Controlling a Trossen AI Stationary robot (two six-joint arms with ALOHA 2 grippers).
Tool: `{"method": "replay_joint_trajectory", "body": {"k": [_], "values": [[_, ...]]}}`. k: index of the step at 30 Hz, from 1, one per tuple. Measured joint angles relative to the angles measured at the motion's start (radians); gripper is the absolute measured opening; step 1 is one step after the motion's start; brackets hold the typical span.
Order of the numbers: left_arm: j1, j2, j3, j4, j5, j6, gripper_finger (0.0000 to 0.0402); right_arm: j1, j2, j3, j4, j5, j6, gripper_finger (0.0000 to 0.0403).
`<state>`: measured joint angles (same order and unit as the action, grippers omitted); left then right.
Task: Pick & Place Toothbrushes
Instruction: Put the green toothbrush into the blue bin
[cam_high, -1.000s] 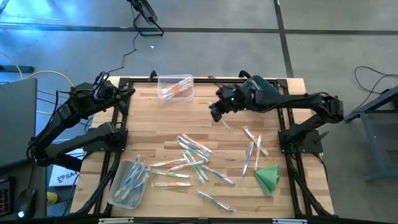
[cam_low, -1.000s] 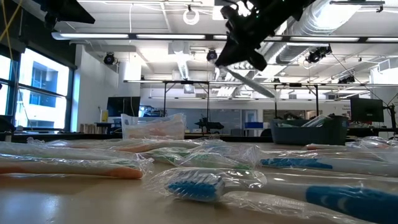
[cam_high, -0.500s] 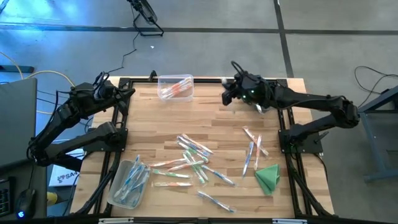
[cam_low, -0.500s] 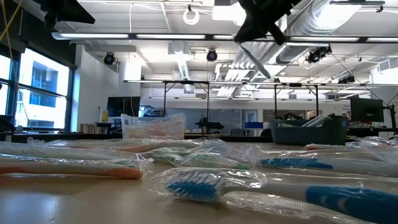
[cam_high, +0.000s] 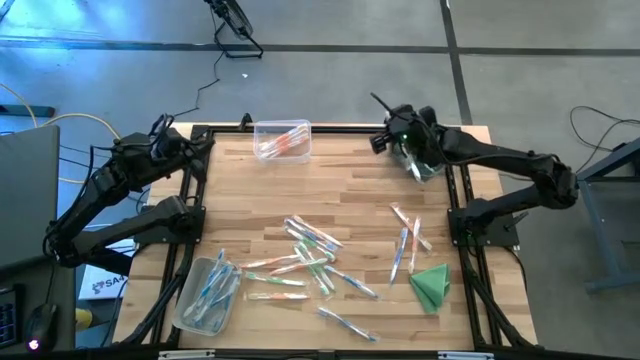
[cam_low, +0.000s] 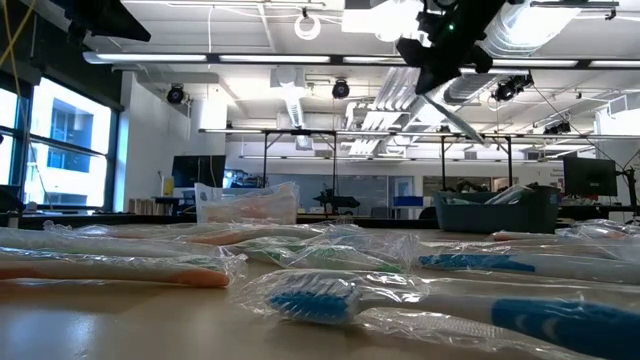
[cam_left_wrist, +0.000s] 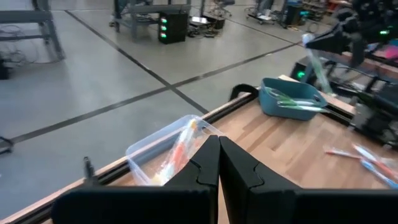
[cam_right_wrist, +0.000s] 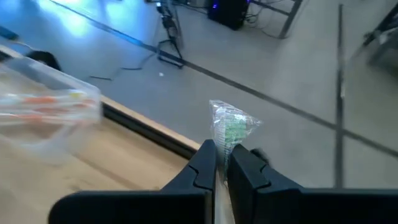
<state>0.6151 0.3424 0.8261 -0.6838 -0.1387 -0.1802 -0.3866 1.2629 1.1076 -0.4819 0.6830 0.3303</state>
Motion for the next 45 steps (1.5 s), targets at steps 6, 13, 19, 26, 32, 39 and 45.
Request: {"method": "replay_joint_trajectory", "body": {"k": [6, 13, 19, 26, 32, 39, 45], "values": [[0.0, 0.0, 0.0, 0.0, -0.075, 0.0, 0.0001, -0.084, 0.0, 0.0, -0.009, -0.004, -0.099, 0.001], [0.0, 0.0, 0.0, 0.0, -0.129, 0.0, 0.0001, -0.159, 0.021, 0.0, -0.107, -0.012, -0.148, 0.001], [0.0, 0.0, 0.0, 0.0, -0.138, 0.0, 0.0001, -0.198, 0.093, 0.0, -0.264, -0.016, -0.152, 0.001], [0.0, 0.0, 0.0, 0.0, -0.138, 0.0, 0.0001, -0.219, 0.19, 0.0, -0.315, -0.039, -0.226, 0.001], [0.0, 0.0, 0.0, 0.0, -0.138, 0.0, 0.0001, -0.247, 0.278, 0.0, -0.313, -0.131, -0.314, 0.001], [0.0, 0.0, 0.0, 0.0, -0.138, 0.0, 0.0001, -0.292, 0.368, 0.0, -0.287, -0.17, -0.362, 0.001], [0.0, 0.0, 0.0, 0.0, -0.138, 0.0, 0.0001, -0.337, 0.408, 0.0, -0.268, -0.262, -0.362, 0.001]]}}
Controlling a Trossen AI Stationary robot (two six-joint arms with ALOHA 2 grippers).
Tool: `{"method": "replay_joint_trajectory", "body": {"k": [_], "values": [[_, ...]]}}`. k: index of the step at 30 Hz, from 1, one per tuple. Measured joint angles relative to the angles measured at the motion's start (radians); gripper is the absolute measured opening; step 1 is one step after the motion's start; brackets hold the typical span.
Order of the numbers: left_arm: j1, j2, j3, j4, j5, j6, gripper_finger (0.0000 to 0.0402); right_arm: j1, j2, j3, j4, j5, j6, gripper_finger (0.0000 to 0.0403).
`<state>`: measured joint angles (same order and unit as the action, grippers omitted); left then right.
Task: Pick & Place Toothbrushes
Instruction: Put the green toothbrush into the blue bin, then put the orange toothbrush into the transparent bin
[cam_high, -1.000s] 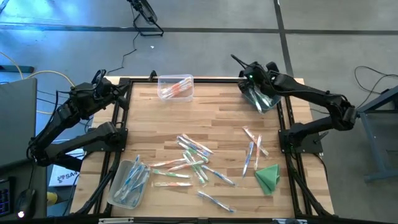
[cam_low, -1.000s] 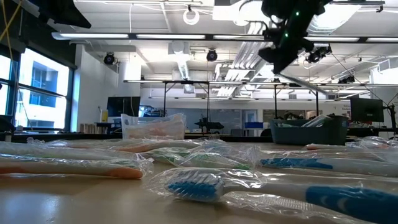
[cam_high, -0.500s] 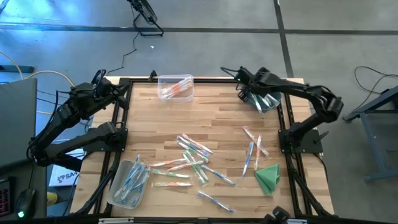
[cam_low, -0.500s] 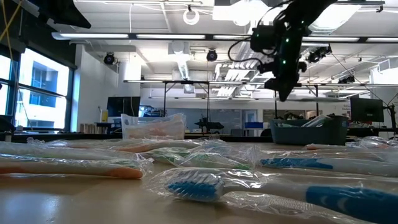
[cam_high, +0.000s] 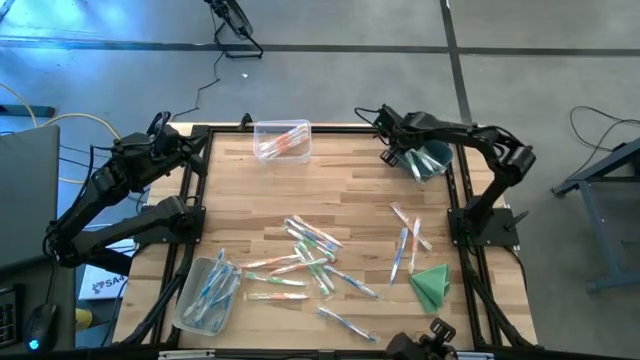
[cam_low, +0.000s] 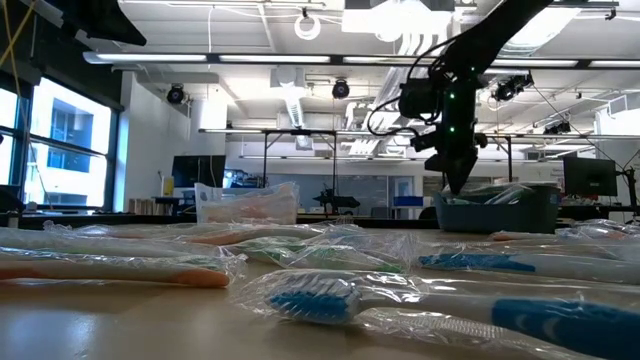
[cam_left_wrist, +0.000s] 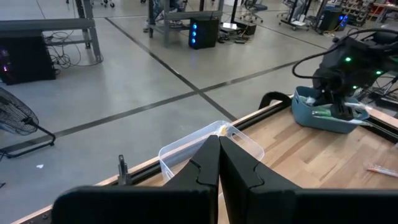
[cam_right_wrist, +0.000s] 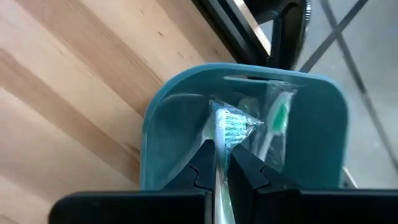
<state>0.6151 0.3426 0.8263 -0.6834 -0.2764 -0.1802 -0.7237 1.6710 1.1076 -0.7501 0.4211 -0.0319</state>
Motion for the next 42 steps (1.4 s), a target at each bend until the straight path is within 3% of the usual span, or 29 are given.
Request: {"method": "replay_joint_trajectory", "body": {"k": [9, 14, 23, 33, 39, 42], "values": [[0.0, 0.0, 0.0, 0.0, 0.0, 0.0, 0.0001, -0.043, 0.02, 0.0, 0.035, -0.05, -0.051, 0.001], [0.0, 0.0, 0.0, 0.0, 0.0, 0.0, 0.0001, -0.057, 0.02, 0.0, 0.014, -0.172, -0.046, 0.0051], [0.0, 0.0, 0.0, 0.0, 0.0, 0.0, 0.0001, -0.035, 0.009, 0.0, 0.011, 0.036, -0.044, 0.0153], [0.0, 0.0, 0.0, 0.0, 0.001, 0.0, 0.0001, -0.036, -0.024, 0.0, -0.004, 0.06, -0.169, 0.0145], [0.0, 0.0, 0.0, 0.0, 0.0, 0.0, 0.0001, -0.047, -0.024, 0.0, -0.012, -0.085, -0.207, 0.0151], [0.0, 0.0, 0.0, 0.0, 0.0, 0.0, 0.0001, -0.051, -0.024, 0.0, -0.011, -0.075, -0.152, 0.0153]]}}
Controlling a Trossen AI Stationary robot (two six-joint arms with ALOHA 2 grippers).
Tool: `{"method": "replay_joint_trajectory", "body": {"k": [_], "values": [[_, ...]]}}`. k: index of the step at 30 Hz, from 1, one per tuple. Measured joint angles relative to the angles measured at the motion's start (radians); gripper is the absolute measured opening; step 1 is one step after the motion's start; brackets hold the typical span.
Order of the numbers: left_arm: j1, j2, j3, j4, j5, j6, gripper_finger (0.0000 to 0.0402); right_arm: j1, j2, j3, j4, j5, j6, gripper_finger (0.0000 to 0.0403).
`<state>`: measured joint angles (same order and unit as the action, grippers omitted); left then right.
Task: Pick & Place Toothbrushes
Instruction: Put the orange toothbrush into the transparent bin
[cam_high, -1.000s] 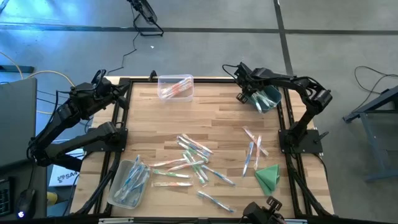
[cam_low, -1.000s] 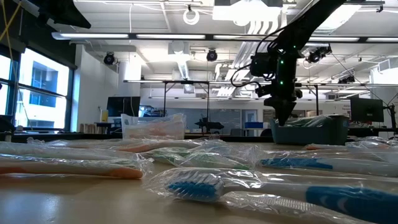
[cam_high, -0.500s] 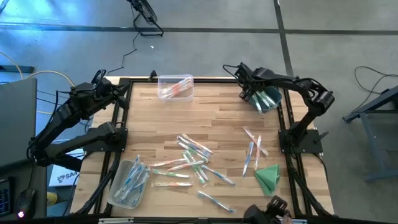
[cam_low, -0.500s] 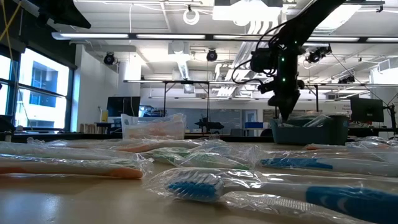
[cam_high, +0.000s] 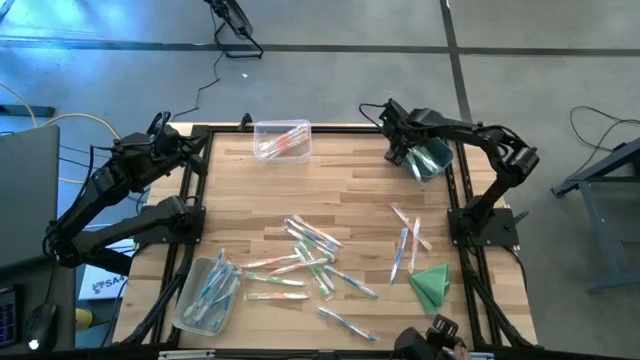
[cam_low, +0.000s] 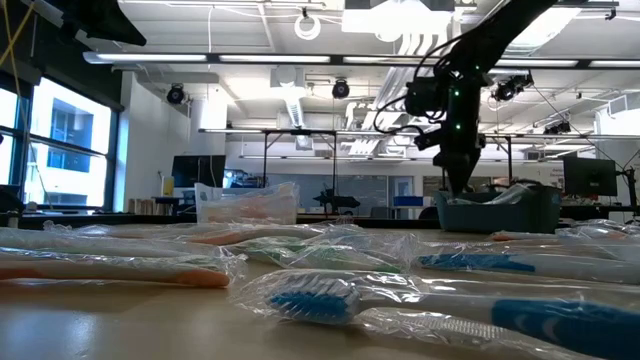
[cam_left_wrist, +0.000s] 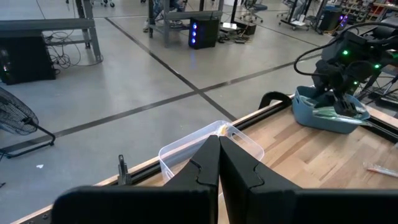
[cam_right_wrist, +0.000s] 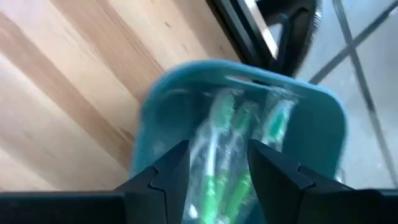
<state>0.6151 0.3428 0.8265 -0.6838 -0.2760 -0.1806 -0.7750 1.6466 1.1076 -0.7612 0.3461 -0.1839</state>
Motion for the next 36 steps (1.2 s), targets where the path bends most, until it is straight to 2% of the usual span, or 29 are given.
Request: {"method": "replay_joint_trajectory", "body": {"k": [6, 15, 21, 36], "values": [[0.0, 0.0, 0.0, 0.0, 0.0, 0.0, 0.0001, 0.022, -0.001, 0.0, -0.002, 0.028, 0.029, 0.0145], [0.0, 0.0, 0.0, 0.0, 0.0, 0.0, 0.0001, 0.115, -0.042, 0.0, -0.028, 0.006, 0.143, 0.013], [0.0, 0.0, 0.0, 0.0, 0.0, 0.0, 0.0001, 0.184, -0.118, 0.0, -0.017, -0.091, 0.225, 0.0119], [0.0, 0.0, 0.0, 0.0, 0.001, 0.0, 0.0001, 0.3, -0.265, 0.0, 0.002, -0.243, 0.512, 0.0094]]}}
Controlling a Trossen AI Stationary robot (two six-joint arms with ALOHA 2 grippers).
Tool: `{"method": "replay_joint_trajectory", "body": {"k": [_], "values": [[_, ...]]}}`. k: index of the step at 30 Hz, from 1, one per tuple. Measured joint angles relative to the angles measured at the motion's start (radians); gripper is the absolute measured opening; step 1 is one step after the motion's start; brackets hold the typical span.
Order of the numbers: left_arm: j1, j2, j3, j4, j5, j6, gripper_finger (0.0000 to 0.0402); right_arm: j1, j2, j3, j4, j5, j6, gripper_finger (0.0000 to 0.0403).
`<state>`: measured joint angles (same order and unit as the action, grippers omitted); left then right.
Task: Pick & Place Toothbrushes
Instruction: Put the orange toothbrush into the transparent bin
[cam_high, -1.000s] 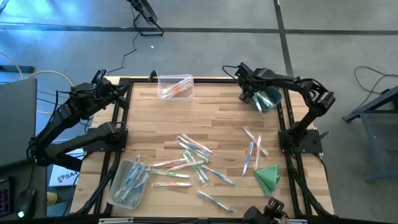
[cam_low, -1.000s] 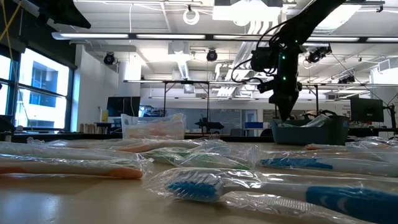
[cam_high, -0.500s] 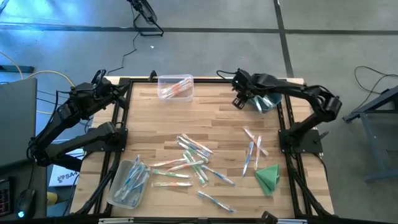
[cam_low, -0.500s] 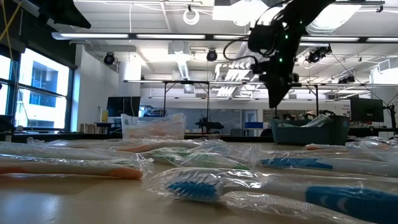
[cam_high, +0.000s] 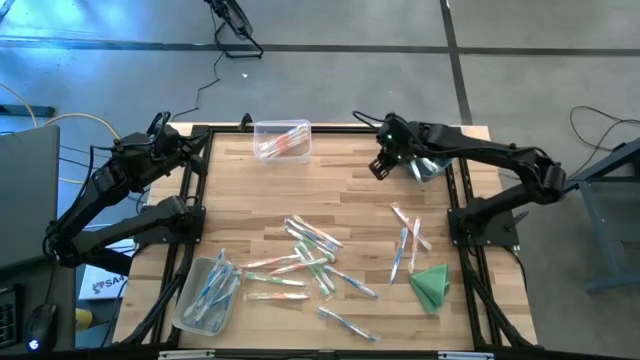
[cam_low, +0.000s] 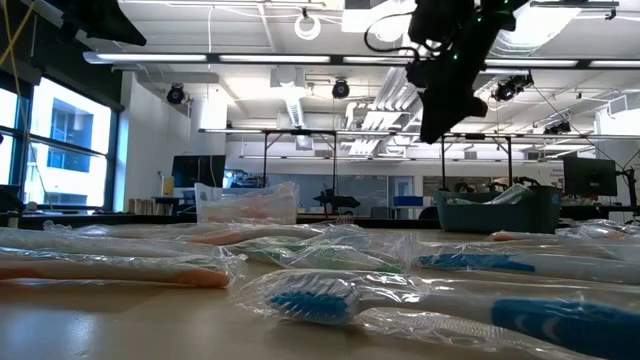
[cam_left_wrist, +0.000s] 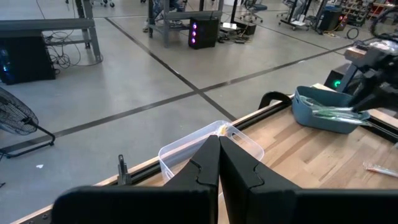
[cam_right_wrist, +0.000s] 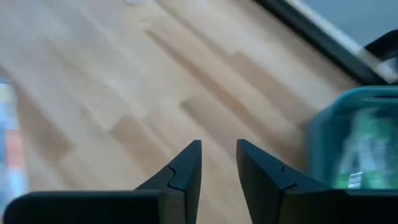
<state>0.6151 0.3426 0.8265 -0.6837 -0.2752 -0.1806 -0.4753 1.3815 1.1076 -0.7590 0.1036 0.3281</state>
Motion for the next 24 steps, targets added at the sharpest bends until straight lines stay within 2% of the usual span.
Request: {"method": "replay_joint_trajectory", "body": {"k": [10, 14, 20, 24], "values": [[0.0, 0.0, 0.0, 0.0, 0.0, 0.0, 0.0001, 0.119, -0.042, 0.0, -0.013, -0.133, 0.251, 0.0075], [0.0, 0.0, 0.0, 0.0, 0.001, 0.0, 0.0001, 0.18, -0.042, 0.0, -0.042, -0.157, 0.337, 0.0068], [0.0, 0.0, 0.0, -0.002, 0.001, 0.0, 0.0001, 0.251, -0.042, 0.0, -0.117, -0.127, 0.499, 0.0055], [0.0, 0.0, 0.0, -0.029, 0.002, 0.0, 0.0001, 0.296, -0.042, 0.0, -0.205, -0.069, 0.613, 0.0044]]}}
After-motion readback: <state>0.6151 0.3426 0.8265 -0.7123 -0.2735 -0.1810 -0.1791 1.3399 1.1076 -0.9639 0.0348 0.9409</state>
